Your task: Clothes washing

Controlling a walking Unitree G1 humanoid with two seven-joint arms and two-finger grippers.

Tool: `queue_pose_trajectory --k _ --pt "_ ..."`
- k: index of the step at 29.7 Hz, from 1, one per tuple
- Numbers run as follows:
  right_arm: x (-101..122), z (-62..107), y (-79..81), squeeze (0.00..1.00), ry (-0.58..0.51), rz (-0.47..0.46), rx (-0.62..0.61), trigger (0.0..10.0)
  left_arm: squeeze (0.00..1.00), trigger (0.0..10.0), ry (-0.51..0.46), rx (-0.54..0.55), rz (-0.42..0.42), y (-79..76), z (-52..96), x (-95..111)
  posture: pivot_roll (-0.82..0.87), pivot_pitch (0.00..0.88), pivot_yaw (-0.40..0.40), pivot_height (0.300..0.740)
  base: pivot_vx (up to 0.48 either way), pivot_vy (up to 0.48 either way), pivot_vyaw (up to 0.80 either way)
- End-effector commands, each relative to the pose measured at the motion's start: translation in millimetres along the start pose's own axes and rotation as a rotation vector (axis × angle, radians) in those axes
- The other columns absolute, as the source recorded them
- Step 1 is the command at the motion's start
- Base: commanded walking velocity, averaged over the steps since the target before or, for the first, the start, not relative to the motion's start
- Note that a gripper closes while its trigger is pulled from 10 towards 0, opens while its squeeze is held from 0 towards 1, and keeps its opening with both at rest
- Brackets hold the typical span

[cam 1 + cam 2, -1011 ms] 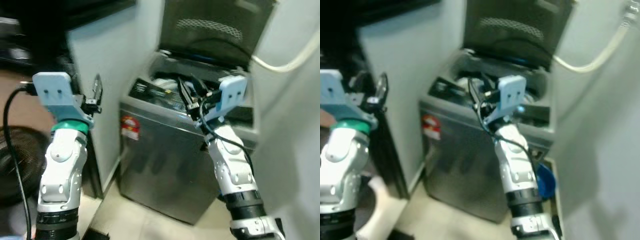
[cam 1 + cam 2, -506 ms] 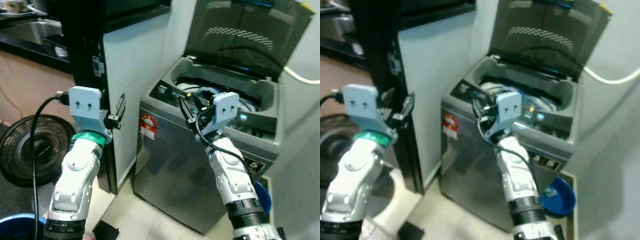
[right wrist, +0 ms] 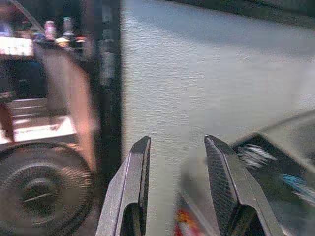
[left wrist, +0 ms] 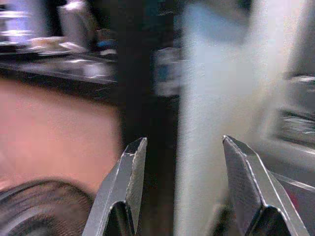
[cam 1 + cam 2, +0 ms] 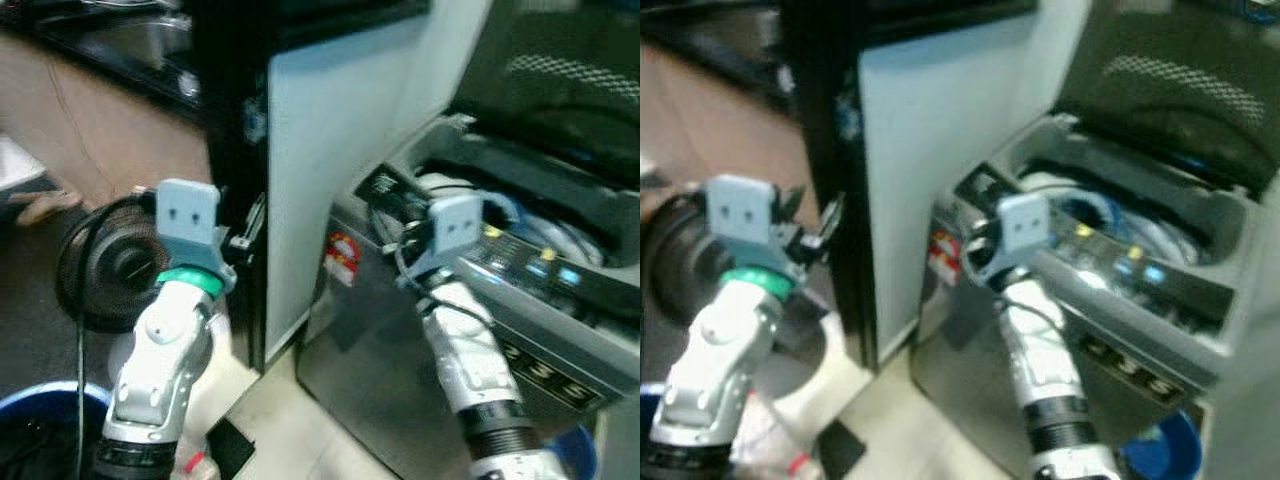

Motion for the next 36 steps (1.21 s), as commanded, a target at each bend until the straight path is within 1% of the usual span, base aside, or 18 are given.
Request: queue_pose_trajectory --k 1,15,28,34,36 --pt "-2.0 4.7 -5.5 0.00 0.008 0.020 -0.010 10.0 0.00 10.0 0.012 -0.021 0.001 -7.8 0.1 -2.9 0.10 0.000 -0.055 0.740 0.000 0.000 0.78" --pt "-3.3 5.0 -0.2 0.00 0.000 0.002 -0.010 10.0 0.00 10.0 0.034 -0.015 -0.018 -2.2 3.8 -6.3 0.14 0.012 -0.036 0.740 0.000 0.000 0.78" --pt "-3.3 1.0 4.3 0.00 -0.003 -0.011 0.004 10.0 0.00 10.0 0.028 -0.002 -0.030 1.0 4.7 -3.8 0.18 0.026 -0.053 0.740 0.000 0.000 0.78" --pt "-2.1 0.5 2.6 0.00 -0.006 -0.009 -0.001 10.0 0.00 10.0 0.023 -0.003 -0.029 -0.7 3.0 -2.2 0.17 0.028 -0.053 0.740 0.000 0.000 0.78" --pt "-0.4 -1.3 3.4 0.00 -0.011 -0.008 0.006 10.0 0.00 10.0 0.017 0.005 -0.027 1.5 1.0 -1.1 0.15 0.009 -0.051 0.740 0.000 0.000 0.78"
Point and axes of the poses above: a point about 5 cm out from each wrist's last joint towards the gripper, its own z axis pointing back from the gripper into the wrist, its own x axis along the axis of the wrist's last joint, y = z × x, the point moved 5 cm from there along -z, pointing out of the wrist towards the gripper, and after that the axes turned 5 degrees about -z, right-handed, at the moved point
